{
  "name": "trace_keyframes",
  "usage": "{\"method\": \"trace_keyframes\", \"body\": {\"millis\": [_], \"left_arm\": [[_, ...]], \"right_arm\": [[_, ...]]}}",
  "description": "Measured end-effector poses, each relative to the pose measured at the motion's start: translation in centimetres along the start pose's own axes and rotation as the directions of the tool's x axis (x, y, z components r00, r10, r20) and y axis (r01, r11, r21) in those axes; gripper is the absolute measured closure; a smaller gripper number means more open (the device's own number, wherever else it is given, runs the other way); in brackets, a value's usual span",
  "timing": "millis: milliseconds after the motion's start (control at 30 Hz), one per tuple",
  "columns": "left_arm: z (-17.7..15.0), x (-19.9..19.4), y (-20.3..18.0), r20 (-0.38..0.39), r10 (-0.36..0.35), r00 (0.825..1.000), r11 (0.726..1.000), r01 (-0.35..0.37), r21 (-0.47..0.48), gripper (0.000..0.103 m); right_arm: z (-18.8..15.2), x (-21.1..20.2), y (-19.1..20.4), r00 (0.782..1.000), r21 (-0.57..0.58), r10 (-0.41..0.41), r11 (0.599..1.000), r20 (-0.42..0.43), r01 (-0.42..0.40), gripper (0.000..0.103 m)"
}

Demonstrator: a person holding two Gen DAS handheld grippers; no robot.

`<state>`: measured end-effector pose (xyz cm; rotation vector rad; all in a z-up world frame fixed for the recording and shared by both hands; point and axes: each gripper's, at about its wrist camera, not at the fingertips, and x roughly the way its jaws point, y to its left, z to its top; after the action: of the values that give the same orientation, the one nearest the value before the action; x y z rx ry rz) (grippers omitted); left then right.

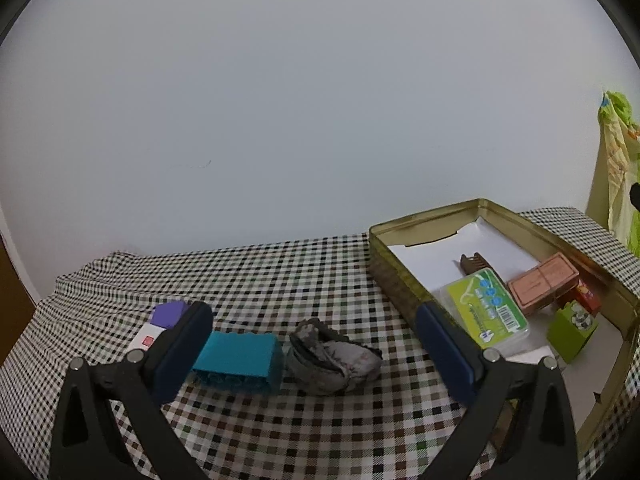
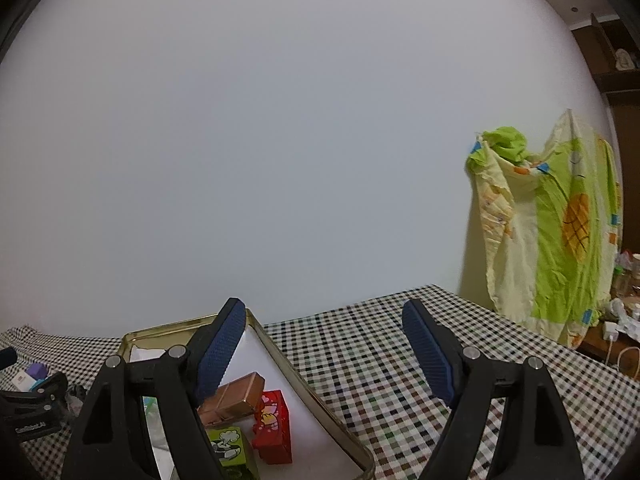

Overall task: Organize rigid objects
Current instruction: 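Withdraw both grippers from the tray toward the remaining items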

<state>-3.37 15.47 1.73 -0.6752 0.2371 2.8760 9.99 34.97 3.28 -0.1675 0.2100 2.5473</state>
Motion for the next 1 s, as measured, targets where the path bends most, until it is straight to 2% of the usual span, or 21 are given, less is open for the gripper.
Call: {"method": "trace_keyframes", "body": {"millis": [300,500,667,867,1000], "left_arm": [[-0.5,-0.4,0.3,-0.005,-0.014,1.0,1.0,0.014,0.006,0.001],[-0.8,-0.2,1.5,-0.029,-0.042,0.999,0.999,0.041,-0.027,0.001],[-1.0,0.2,3.1,-0.051,-0.048,0.998,0.996,0.044,-0.076,0.001],[-1.4,0.2,4.9,-0.053,-0.013,0.998,0.999,0.01,-0.053,0.001],[-1.7,0.3,7.0,-0.052,0.015,0.999,0.999,-0.017,-0.047,0.001]], "right_arm": [[-0.2,-2.3,0.8,0.998,-0.005,-0.048,0.999,0.04,0.048,0.021],[-0.6,-3.0,1.9,0.999,0.002,-0.041,0.999,0.034,0.041,0.021],[-1.0,-3.6,2.9,1.0,0.013,-0.018,1.0,0.024,0.018,0.021],[-1.7,-4.3,5.7,0.999,-0.013,0.023,1.0,0.023,-0.022,0.021],[-2.2,-4.2,7.8,0.998,-0.022,0.068,0.997,-0.005,-0.068,0.021]]}}
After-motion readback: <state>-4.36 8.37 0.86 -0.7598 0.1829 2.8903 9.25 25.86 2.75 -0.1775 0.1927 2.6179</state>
